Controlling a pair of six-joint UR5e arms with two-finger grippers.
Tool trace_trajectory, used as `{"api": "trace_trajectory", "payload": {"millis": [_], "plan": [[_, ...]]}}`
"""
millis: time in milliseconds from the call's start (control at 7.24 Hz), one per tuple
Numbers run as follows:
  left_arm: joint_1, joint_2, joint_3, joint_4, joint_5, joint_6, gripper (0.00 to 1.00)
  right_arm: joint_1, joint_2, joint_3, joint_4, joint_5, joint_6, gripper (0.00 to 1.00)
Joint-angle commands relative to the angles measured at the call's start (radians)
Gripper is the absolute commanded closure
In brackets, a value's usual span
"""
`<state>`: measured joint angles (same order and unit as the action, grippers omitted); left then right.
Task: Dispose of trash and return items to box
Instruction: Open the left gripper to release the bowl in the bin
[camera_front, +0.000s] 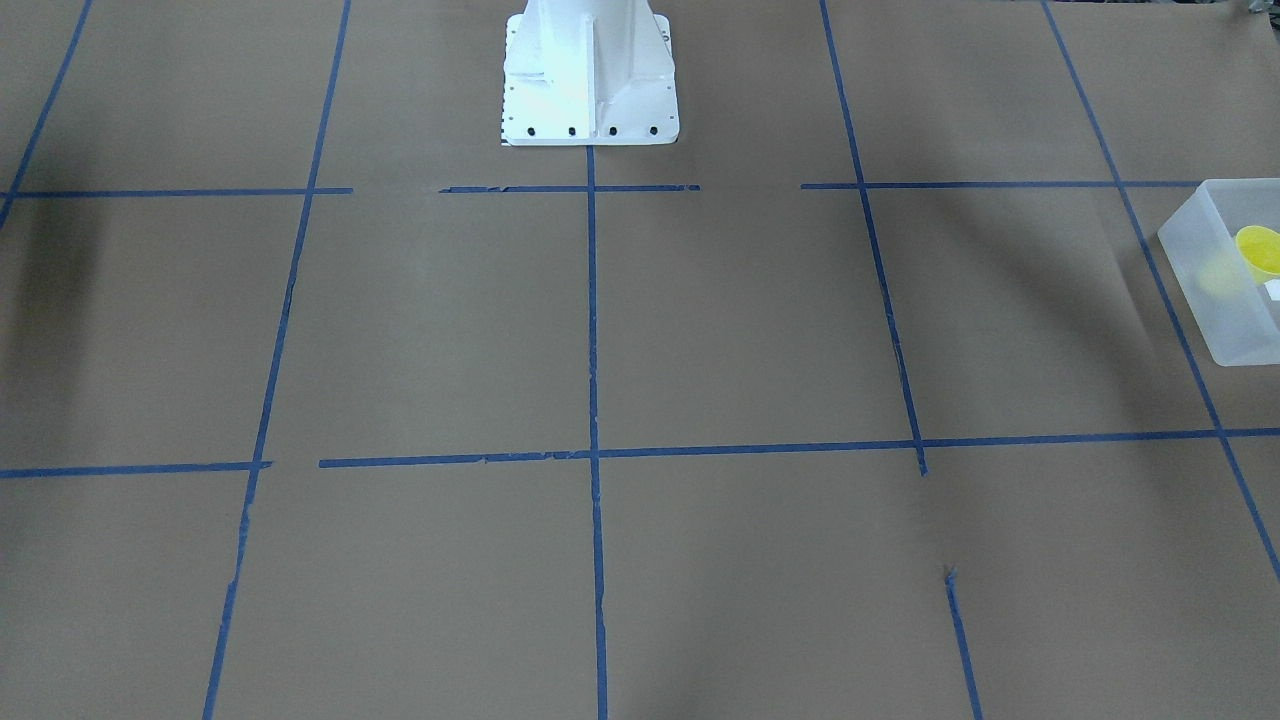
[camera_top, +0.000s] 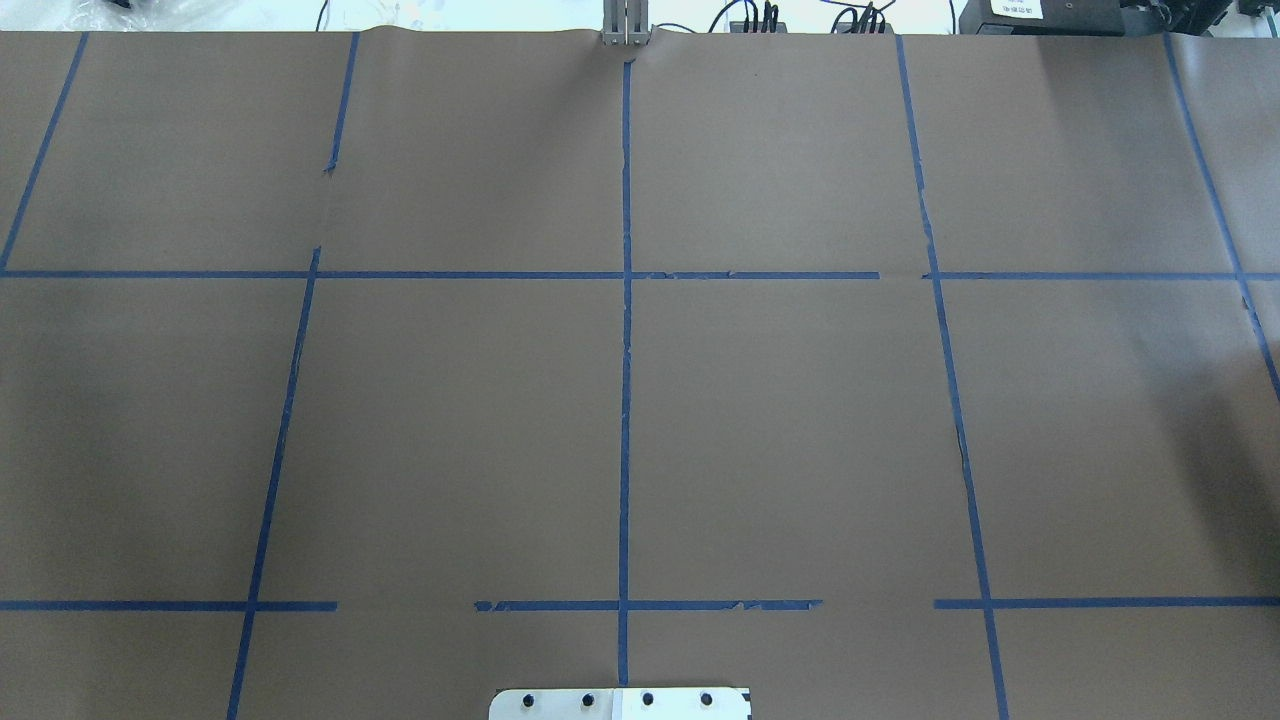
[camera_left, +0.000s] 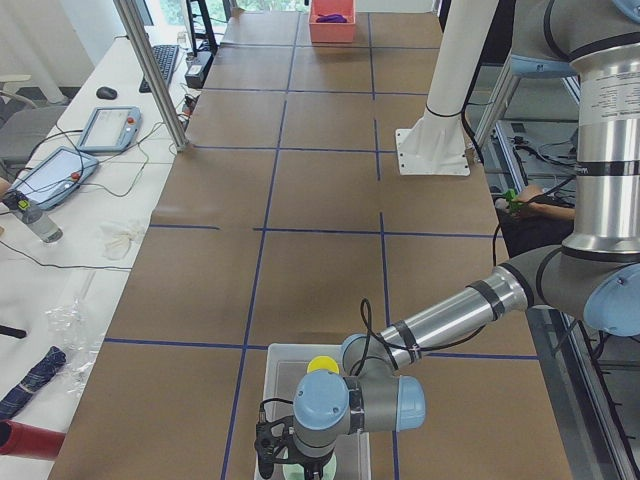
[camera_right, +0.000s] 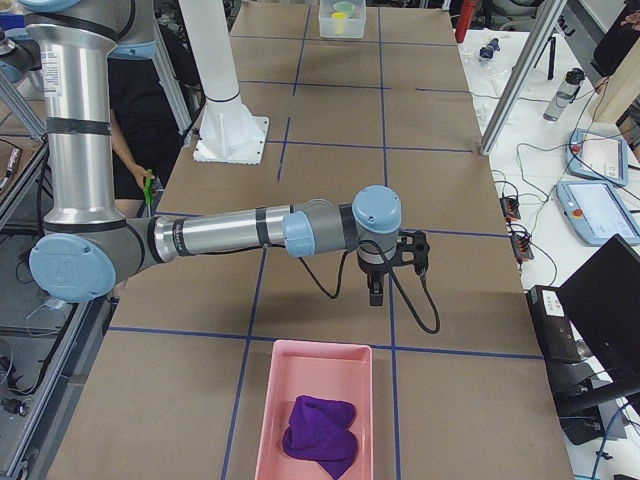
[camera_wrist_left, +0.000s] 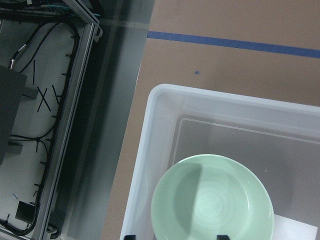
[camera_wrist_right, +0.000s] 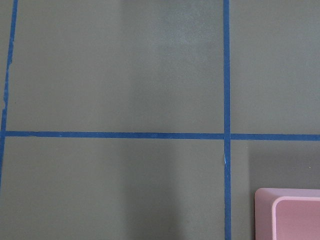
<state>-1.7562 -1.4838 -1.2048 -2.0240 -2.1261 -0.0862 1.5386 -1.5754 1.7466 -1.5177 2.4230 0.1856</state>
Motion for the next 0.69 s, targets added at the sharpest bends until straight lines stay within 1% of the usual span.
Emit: {"api": "trace_trajectory", "payload": {"millis": [0, 138, 276, 414, 552], "plan": [[0.001, -0.009, -0.083, -0.001, -0.002, -0.015, 0.0, 0.0, 0.002, 0.002, -0.001, -0.002, 0.0, 0.0], [0.0, 0.0, -0.23, 0.001, -0.006, -0.012, 0.0, 0.0, 0.002, 0.01, 0.001, -0.002, 0.0, 0.0], [0.001, -0.006, -0.295, -0.008, -0.006, -0.009, 0.0, 0.0, 0.002, 0.016, 0.001, -0.002, 0.0, 0.0], [0.003, -0.016, -0.297, -0.072, -0.002, -0.007, 0.0, 0.0, 0.002, 0.017, 0.001, -0.001, 0.0, 0.0], [0.003, -0.016, -0.302, -0.173, -0.006, -0.009, 0.0, 0.0, 0.0, 0.022, 0.002, -0.005, -0.003, 0.0]]}}
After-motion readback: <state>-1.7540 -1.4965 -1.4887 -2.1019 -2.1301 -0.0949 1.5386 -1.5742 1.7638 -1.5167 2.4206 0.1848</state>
